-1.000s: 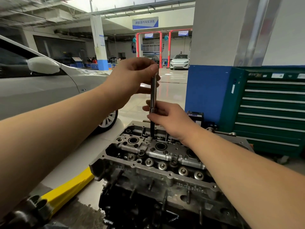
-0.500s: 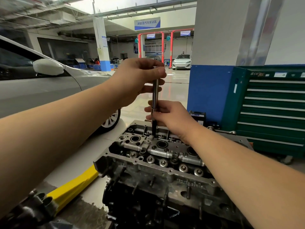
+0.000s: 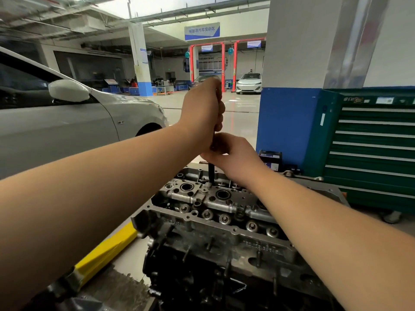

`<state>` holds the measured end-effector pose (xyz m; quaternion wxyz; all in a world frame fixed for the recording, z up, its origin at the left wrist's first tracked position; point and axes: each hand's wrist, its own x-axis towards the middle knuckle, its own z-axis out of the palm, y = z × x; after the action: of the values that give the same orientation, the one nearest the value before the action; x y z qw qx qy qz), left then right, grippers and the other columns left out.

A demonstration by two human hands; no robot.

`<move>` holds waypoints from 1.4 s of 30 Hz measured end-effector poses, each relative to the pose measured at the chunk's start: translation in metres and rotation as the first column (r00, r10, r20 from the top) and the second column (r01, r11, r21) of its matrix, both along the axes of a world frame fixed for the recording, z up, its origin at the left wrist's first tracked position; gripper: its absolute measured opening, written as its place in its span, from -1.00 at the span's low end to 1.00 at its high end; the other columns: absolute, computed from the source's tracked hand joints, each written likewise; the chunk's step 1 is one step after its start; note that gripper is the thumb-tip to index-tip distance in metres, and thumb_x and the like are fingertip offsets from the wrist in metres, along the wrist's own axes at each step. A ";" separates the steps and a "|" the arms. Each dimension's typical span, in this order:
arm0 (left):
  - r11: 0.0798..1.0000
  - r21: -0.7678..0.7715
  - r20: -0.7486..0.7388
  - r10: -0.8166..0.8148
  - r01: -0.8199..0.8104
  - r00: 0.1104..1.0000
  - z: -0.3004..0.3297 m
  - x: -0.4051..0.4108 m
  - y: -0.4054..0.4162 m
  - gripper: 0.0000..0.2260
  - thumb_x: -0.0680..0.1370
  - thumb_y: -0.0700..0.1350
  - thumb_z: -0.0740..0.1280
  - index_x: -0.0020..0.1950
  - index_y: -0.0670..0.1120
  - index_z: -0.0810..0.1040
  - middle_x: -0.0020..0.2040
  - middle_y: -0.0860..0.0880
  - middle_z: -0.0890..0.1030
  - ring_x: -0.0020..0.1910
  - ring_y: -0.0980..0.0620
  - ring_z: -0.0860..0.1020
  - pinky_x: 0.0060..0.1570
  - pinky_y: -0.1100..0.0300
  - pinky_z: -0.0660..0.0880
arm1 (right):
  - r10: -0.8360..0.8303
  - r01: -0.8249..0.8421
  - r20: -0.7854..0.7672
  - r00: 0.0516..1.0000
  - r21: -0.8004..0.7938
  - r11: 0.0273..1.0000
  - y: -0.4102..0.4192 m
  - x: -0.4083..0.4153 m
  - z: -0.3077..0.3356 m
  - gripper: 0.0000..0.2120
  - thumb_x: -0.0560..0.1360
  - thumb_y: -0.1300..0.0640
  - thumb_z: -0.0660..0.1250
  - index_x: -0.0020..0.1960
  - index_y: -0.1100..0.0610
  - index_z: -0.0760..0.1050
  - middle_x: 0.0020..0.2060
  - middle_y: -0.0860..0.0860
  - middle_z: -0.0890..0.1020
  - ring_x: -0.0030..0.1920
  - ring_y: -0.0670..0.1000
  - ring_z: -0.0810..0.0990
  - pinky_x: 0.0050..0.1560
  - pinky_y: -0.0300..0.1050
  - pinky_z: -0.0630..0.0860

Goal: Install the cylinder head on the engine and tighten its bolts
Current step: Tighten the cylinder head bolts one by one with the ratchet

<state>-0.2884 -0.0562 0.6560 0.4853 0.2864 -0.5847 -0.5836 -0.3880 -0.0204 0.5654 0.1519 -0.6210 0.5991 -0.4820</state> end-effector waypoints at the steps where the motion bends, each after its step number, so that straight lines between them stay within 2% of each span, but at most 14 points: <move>1: 0.996 0.048 -0.008 -0.072 0.072 0.997 0.003 -0.001 -0.004 -0.69 0.61 -0.08 0.20 -0.34 -0.02 0.34 -0.50 0.04 0.23 -0.52 0.03 0.13 -0.41 0.19 0.14 | 0.066 -0.066 0.032 0.997 0.014 0.998 0.001 -0.001 0.000 -0.89 0.59 0.01 0.45 0.11 -0.09 0.61 0.03 -0.15 0.72 0.05 -0.14 0.69 0.16 -0.03 0.57; 5: 0.918 0.069 0.070 -0.395 0.391 0.916 0.011 0.012 -0.023 -0.63 0.66 0.01 0.16 -0.35 0.00 0.32 -0.43 0.05 0.07 -0.42 0.03 0.00 -0.29 0.09 -0.02 | 0.156 -0.167 0.125 0.980 0.082 0.983 -0.002 -0.007 -0.003 -0.76 0.65 0.33 0.30 0.17 0.02 0.54 0.06 0.02 0.75 0.02 0.04 0.76 0.17 0.20 0.63; 10: 0.996 0.049 -0.108 0.082 -0.077 0.991 -0.003 -0.002 -0.008 -0.75 0.62 0.03 0.37 -0.14 -0.11 0.49 -0.45 -0.01 0.44 -0.48 0.02 0.34 -0.37 0.18 0.35 | 0.074 -0.084 0.119 0.990 0.073 0.994 -0.006 -0.006 -0.004 -0.81 0.61 0.32 0.37 0.10 0.04 0.59 -0.06 -0.01 0.77 -0.09 0.02 0.78 0.04 0.27 0.69; 14: 0.952 -0.129 -0.055 0.274 -0.279 0.960 -0.014 -0.012 0.003 -0.76 0.57 0.06 0.44 -0.10 -0.06 0.48 -0.29 -0.02 0.46 -0.29 -0.03 0.41 -0.19 0.05 0.42 | 0.040 -0.039 -0.027 0.999 0.035 0.999 -0.003 -0.003 -0.002 -0.80 0.57 0.30 0.37 0.02 0.01 0.63 -0.20 -0.23 0.73 -0.22 -0.20 0.73 -0.18 -0.18 0.69; 17: 0.937 -0.156 0.009 0.318 -0.313 0.948 -0.008 -0.022 0.008 -0.73 0.58 0.02 0.42 -0.22 -0.04 0.42 -0.38 0.02 0.35 -0.31 -0.08 0.32 -0.21 0.03 0.33 | -0.019 0.020 -0.115 0.993 0.011 1.000 -0.003 -0.002 -0.001 -0.88 0.51 0.18 0.46 -0.13 -0.02 0.61 -0.27 -0.24 0.71 -0.29 -0.16 0.70 -0.14 -0.10 0.67; 19: 0.968 -0.148 0.106 0.217 -0.200 0.970 -0.002 -0.023 0.001 -0.78 0.58 -0.04 0.40 -0.19 -0.09 0.49 -0.42 0.00 0.26 -0.38 -0.08 0.25 -0.30 0.07 0.26 | -0.036 0.037 -0.096 0.995 0.003 0.999 -0.004 -0.005 -0.001 -0.90 0.47 0.10 0.53 -0.09 0.02 0.62 -0.26 -0.16 0.73 -0.29 -0.08 0.72 -0.11 -0.01 0.69; 21: 0.992 -0.048 0.163 -0.107 0.116 0.981 0.002 -0.011 -0.014 -0.71 0.60 -0.08 0.37 -0.30 -0.06 0.43 -0.47 0.03 0.19 -0.51 -0.01 0.15 -0.40 0.15 0.14 | -0.013 0.013 -0.043 0.999 0.002 1.000 -0.004 -0.006 -0.002 -0.84 0.49 0.05 0.56 -0.01 0.03 0.61 -0.19 -0.13 0.74 -0.19 -0.06 0.74 -0.05 -0.07 0.68; 23: 0.910 -0.003 0.109 -0.412 0.415 0.905 0.002 0.007 -0.030 -0.58 0.64 -0.05 0.31 -0.40 0.04 0.27 -0.46 0.06 0.10 -0.49 0.05 0.05 -0.38 0.12 0.01 | 0.055 -0.055 -0.019 0.998 0.009 0.998 -0.005 -0.004 -0.003 -0.86 0.54 0.12 0.50 0.09 0.07 0.62 -0.05 -0.07 0.76 -0.01 -0.03 0.74 0.17 0.04 0.64; 25: 0.887 0.010 0.056 -0.461 0.461 0.886 -0.001 0.016 -0.036 -0.58 0.68 -0.04 0.27 -0.38 0.03 0.31 -0.45 0.06 0.13 -0.45 0.06 0.06 -0.34 0.12 0.02 | 0.106 -0.107 0.029 0.994 0.041 0.993 -0.007 -0.004 -0.004 -0.85 0.60 0.28 0.40 0.10 0.08 0.59 0.04 -0.02 0.75 0.03 -0.03 0.75 0.24 0.17 0.62; 28: 0.973 -0.078 0.049 -0.213 0.216 0.976 -0.006 0.012 -0.024 -0.81 0.66 -0.03 0.39 -0.07 -0.09 0.51 -0.28 -0.03 0.41 -0.34 0.02 0.36 -0.30 0.09 0.45 | 0.097 -0.105 0.130 0.987 0.055 0.993 -0.009 -0.007 -0.003 -0.79 0.59 0.35 0.39 0.01 0.03 0.58 -0.04 0.05 0.76 -0.06 0.05 0.78 0.13 0.27 0.67; 30: 0.985 -0.161 0.006 0.068 -0.066 0.998 -0.015 0.008 -0.018 -0.76 0.57 -0.04 0.53 0.06 -0.16 0.57 -0.18 -0.07 0.52 -0.25 -0.01 0.51 -0.18 0.07 0.66 | 0.076 -0.082 0.102 0.992 0.056 0.995 -0.008 -0.008 -0.001 -0.79 0.58 0.32 0.42 0.02 0.01 0.59 -0.07 0.02 0.77 -0.10 0.01 0.78 0.07 0.24 0.69; 33: 0.962 -0.187 -0.152 0.172 -0.199 0.973 -0.027 0.007 -0.010 -0.78 0.54 -0.07 0.56 -0.14 -0.17 0.62 -0.34 -0.03 0.61 -0.35 0.01 0.58 -0.19 0.10 0.68 | 0.022 -0.023 0.022 1.000 0.051 0.998 -0.005 -0.005 0.001 -0.82 0.51 0.26 0.51 0.05 0.03 0.64 -0.10 -0.04 0.76 -0.09 -0.01 0.77 0.03 0.20 0.70; 37: 0.942 -0.257 -0.059 0.207 -0.215 0.977 -0.029 -0.006 0.000 -0.67 0.66 0.09 0.38 -0.15 -0.12 0.47 -0.31 -0.07 0.47 -0.29 -0.07 0.43 -0.16 -0.09 0.50 | -0.093 0.096 -0.091 0.991 0.025 0.995 -0.002 -0.001 0.007 -0.84 0.40 0.09 0.57 -0.06 0.11 0.68 -0.19 -0.01 0.75 -0.20 0.05 0.74 0.00 0.19 0.68; 42: 0.968 -0.215 0.020 0.135 -0.127 0.991 -0.018 -0.015 -0.005 -0.70 0.58 0.16 0.44 -0.09 -0.03 0.47 -0.37 -0.02 0.32 -0.39 -0.05 0.27 -0.28 0.03 0.31 | -0.111 0.112 -0.077 0.991 0.005 0.994 -0.001 -0.003 0.004 -0.80 0.38 -0.01 0.60 -0.06 -0.03 0.64 -0.20 -0.09 0.74 -0.24 -0.05 0.72 -0.03 0.09 0.67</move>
<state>-0.3035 -0.0610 0.6381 0.5405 0.2807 -0.6320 -0.4792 -0.3912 -0.0213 0.5696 0.1046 -0.6038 0.6406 -0.4627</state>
